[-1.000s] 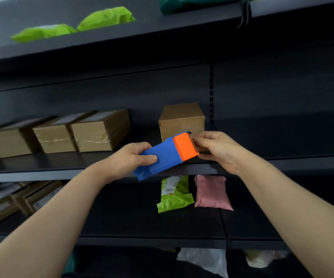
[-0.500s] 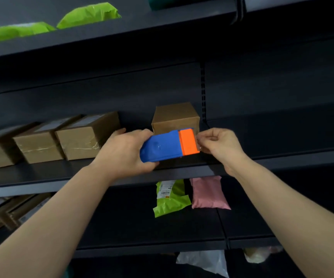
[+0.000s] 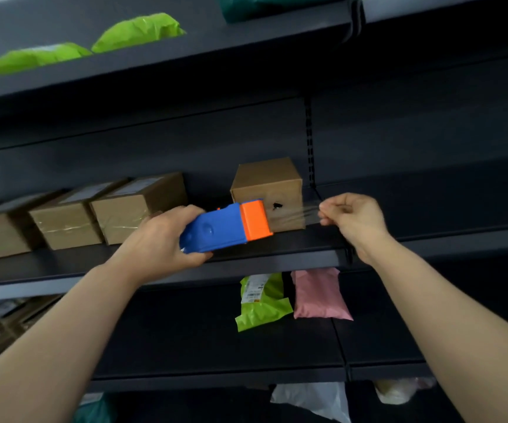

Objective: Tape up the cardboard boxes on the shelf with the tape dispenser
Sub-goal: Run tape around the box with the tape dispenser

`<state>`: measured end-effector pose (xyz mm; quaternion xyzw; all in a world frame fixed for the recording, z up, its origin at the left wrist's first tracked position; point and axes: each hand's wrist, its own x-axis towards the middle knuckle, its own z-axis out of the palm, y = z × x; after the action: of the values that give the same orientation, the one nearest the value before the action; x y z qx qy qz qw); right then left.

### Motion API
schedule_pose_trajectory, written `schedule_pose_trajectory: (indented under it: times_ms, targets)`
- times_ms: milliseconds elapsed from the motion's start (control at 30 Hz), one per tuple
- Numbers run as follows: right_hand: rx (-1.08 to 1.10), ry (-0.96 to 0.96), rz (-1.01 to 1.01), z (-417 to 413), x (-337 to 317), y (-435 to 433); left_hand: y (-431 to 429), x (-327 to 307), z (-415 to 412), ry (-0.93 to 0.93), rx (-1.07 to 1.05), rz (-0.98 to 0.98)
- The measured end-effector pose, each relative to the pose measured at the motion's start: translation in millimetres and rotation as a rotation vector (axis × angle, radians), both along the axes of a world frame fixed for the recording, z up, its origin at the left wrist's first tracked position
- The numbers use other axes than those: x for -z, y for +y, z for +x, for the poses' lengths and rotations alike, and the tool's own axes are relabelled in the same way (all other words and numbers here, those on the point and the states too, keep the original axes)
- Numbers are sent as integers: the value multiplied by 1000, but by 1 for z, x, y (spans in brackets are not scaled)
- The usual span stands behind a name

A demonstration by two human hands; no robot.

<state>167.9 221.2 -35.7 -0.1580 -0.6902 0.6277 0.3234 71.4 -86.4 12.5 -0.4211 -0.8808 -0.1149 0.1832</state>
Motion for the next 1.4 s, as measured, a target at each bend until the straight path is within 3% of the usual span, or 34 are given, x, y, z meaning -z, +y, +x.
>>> schedule_pose_trajectory:
  times_ms: [67,300,633,1400]
  targets:
    - [69,0,-4,4,1,14,-13,0,-1,23,-60,-13]
    - [-64,-109,108,-1,-4,27,-31,5,1,30,-155,-19]
    - [-52,-11,83,-11,-5,27,-24,6,10,65,-305,19]
    - [-38,-71,89,-39,5,39,-17,15,0,56,-316,21]
